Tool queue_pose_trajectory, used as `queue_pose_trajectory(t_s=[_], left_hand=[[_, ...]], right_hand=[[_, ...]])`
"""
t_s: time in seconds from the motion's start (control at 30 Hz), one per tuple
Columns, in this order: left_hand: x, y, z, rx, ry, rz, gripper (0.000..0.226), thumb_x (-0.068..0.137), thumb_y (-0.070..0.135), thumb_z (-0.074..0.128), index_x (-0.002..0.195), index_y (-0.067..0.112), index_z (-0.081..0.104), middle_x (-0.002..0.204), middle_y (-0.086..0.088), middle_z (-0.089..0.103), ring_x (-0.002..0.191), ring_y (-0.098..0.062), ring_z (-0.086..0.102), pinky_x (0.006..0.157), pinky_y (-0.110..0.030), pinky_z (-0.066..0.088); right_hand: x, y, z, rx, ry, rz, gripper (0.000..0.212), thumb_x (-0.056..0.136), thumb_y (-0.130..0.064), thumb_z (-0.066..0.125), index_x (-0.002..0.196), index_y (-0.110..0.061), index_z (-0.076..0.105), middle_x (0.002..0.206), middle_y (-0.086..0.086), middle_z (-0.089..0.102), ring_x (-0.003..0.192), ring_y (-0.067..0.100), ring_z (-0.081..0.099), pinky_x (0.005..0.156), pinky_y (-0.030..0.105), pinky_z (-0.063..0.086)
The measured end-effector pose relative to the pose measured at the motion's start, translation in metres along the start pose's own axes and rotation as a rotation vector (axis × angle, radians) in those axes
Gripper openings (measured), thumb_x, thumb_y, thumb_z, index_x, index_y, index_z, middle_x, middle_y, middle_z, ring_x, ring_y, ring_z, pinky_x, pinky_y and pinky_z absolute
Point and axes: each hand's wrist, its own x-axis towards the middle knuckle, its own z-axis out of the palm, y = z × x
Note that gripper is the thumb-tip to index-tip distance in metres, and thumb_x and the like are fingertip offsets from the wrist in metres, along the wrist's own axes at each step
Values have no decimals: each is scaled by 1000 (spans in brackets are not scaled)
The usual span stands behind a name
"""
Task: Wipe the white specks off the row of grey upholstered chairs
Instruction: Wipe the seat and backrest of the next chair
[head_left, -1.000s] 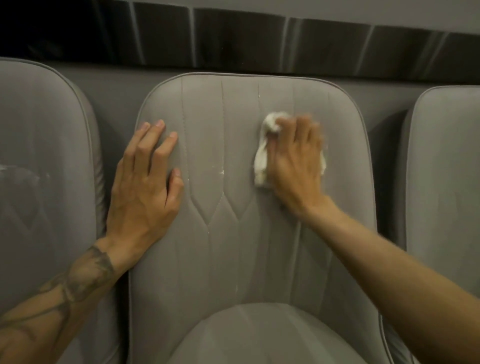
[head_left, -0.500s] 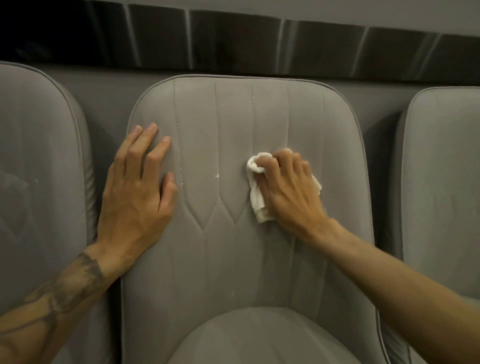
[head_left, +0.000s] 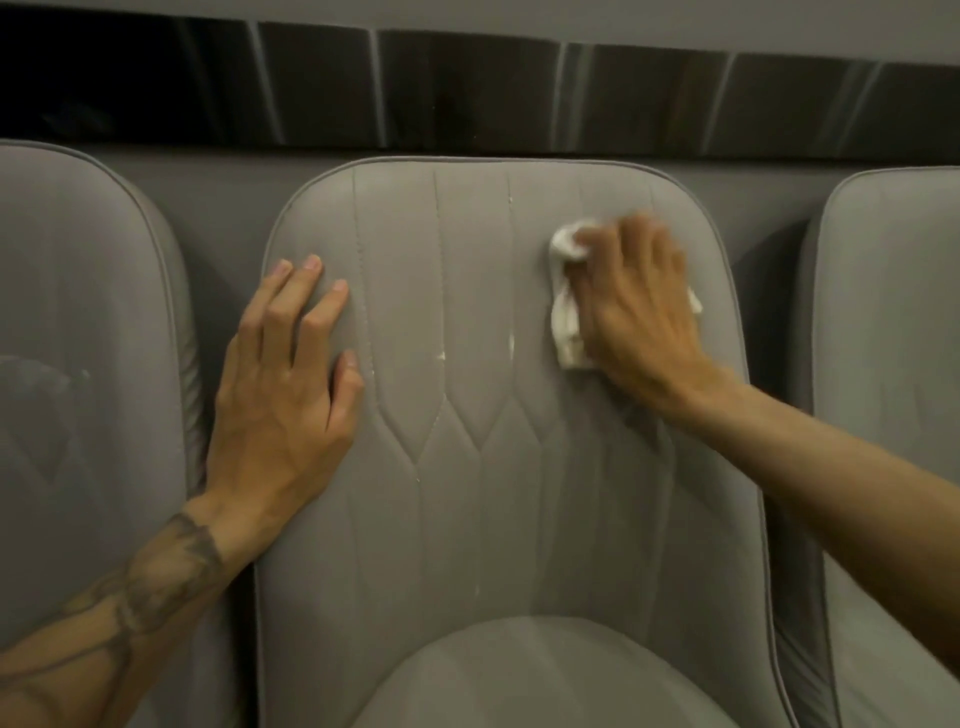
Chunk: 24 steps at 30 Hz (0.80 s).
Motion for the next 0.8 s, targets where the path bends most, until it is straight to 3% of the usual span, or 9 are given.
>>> queue_pose_trajectory(t_s=[0.1, 0.3, 0.5, 0.63, 0.7, 0.8], left_hand=[[0, 0, 0, -6, 1, 2, 56, 99, 18, 49, 154, 8, 40, 164, -15, 33, 156, -34, 26, 128, -38, 20], [1, 0, -1, -12, -9, -2, 56, 99, 18, 49, 154, 8, 39, 164, -16, 34, 155, -35, 26, 129, -34, 15], [0, 0, -1, -7, 5, 4, 57, 98, 18, 49, 154, 9, 39, 164, -15, 33, 155, -35, 26, 129, -33, 15], [0, -1, 0, 4, 9, 1, 57, 99, 18, 50, 154, 10, 38, 164, -14, 33, 155, -34, 26, 129, -30, 13], [0, 0, -1, 3, 8, 0, 57, 99, 18, 50, 154, 10, 38, 164, -14, 33, 155, -34, 26, 128, -29, 13], [0, 1, -2, 2, 3, -5, 57, 99, 18, 50, 153, 10, 38, 165, -14, 32, 156, -34, 26, 127, -31, 14]], right_hand=[[1, -16, 6, -1, 131, 219, 20, 103, -33, 41, 115, -18, 47, 108, 9, 45, 94, 25, 42, 81, 36, 32], [-76, -30, 5, 43, -119, -121, 22, 100, -28, 50, 120, -20, 52, 106, 4, 43, 96, 26, 43, 83, 35, 32], [-37, -38, 18, 5, 103, 252, 22, 102, -31, 42, 117, -18, 51, 106, 9, 47, 93, 28, 44, 81, 39, 35], [-129, -60, 31, 48, -93, -3, 29, 95, -25, 54, 123, -17, 48, 108, 8, 45, 96, 31, 48, 85, 39, 36], [-149, -57, 30, 31, -171, -133, 30, 93, -24, 51, 123, -17, 47, 109, 7, 47, 98, 28, 49, 85, 36, 37], [-120, -47, 26, 42, -97, -58, 27, 94, -26, 48, 119, -19, 53, 105, 5, 44, 94, 27, 45, 82, 36, 34]])
